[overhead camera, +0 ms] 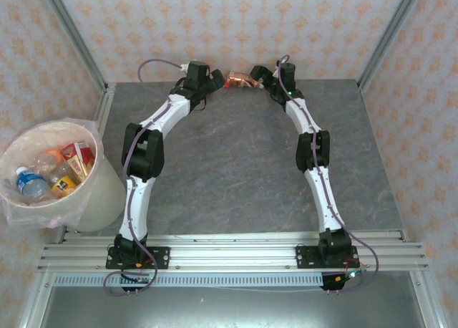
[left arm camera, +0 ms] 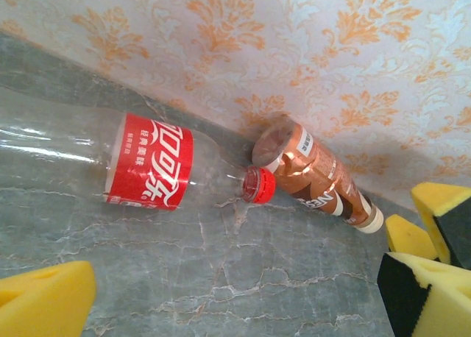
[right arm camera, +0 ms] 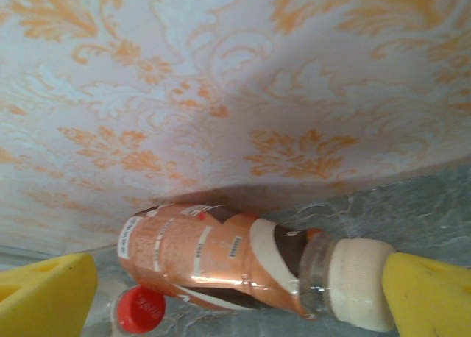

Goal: Put the plastic bottles in the bin

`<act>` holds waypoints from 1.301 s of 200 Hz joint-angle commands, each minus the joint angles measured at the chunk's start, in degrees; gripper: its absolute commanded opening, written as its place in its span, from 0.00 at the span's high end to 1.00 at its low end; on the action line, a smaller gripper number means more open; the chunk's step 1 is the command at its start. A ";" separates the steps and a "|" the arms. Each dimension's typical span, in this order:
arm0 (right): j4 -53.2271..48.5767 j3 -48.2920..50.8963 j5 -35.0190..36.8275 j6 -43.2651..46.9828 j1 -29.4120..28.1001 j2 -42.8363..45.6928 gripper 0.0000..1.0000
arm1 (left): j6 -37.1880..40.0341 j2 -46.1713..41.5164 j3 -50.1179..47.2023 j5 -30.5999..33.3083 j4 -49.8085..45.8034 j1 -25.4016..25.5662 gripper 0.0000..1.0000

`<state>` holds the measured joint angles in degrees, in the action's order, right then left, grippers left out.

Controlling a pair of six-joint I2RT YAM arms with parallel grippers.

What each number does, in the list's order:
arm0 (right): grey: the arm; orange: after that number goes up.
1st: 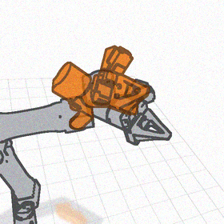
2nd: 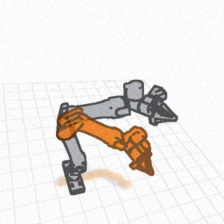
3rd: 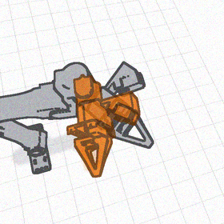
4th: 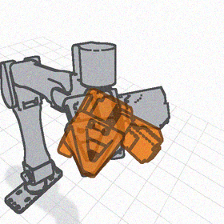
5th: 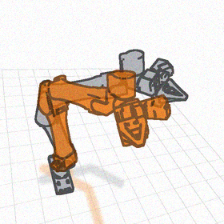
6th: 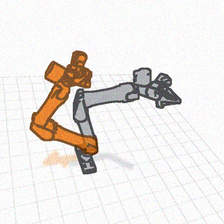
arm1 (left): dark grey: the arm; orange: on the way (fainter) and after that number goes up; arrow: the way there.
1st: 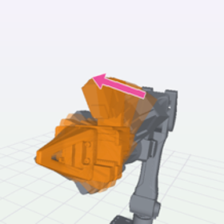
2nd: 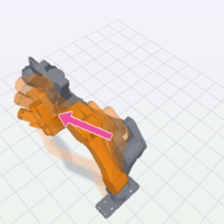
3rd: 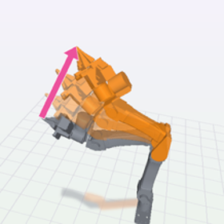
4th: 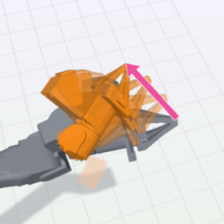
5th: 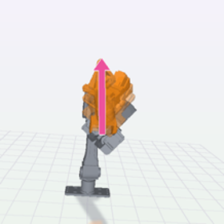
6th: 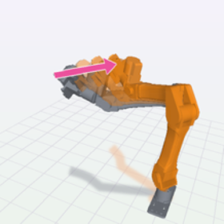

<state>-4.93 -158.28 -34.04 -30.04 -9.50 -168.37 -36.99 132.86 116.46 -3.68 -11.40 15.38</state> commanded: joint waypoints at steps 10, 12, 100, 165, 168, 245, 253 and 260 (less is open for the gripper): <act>-0.08 -1.30 -7.00 -0.06 -0.57 1.45 0.01 | 0.34 2.19 4.72 -0.40 -3.39 0.22 0.00; -0.30 -1.22 -7.18 0.10 -0.60 1.64 0.01 | 0.28 2.33 4.98 -0.37 -3.55 0.19 0.00; -9.15 0.75 -13.50 9.03 -3.91 5.96 0.01 | -0.24 3.87 8.73 -0.03 -7.05 -0.08 0.00; -8.44 10.08 -3.06 12.30 -4.82 12.96 0.01 | 5.04 6.75 16.16 2.68 -11.01 -2.50 0.00; -8.74 10.19 -2.83 12.40 -4.83 12.98 0.01 | 5.08 7.42 17.28 2.79 -11.52 -2.84 0.00; -4.16 20.34 -0.81 11.23 -4.82 18.94 0.01 | 13.62 23.50 37.56 -6.64 -11.78 -8.58 0.00; -3.82 21.78 -0.68 11.30 -4.83 19.93 0.01 | 14.51 24.10 37.86 -7.25 -11.42 -8.86 0.00; -3.13 23.36 -0.59 11.24 -4.81 20.92 0.01 | 15.32 24.40 37.92 -7.98 -11.35 -8.89 0.00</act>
<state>-11.86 -138.10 -36.01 -19.25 -14.44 -154.12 -26.48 156.64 151.28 -7.55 -22.31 6.15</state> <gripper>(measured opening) 0.993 0.999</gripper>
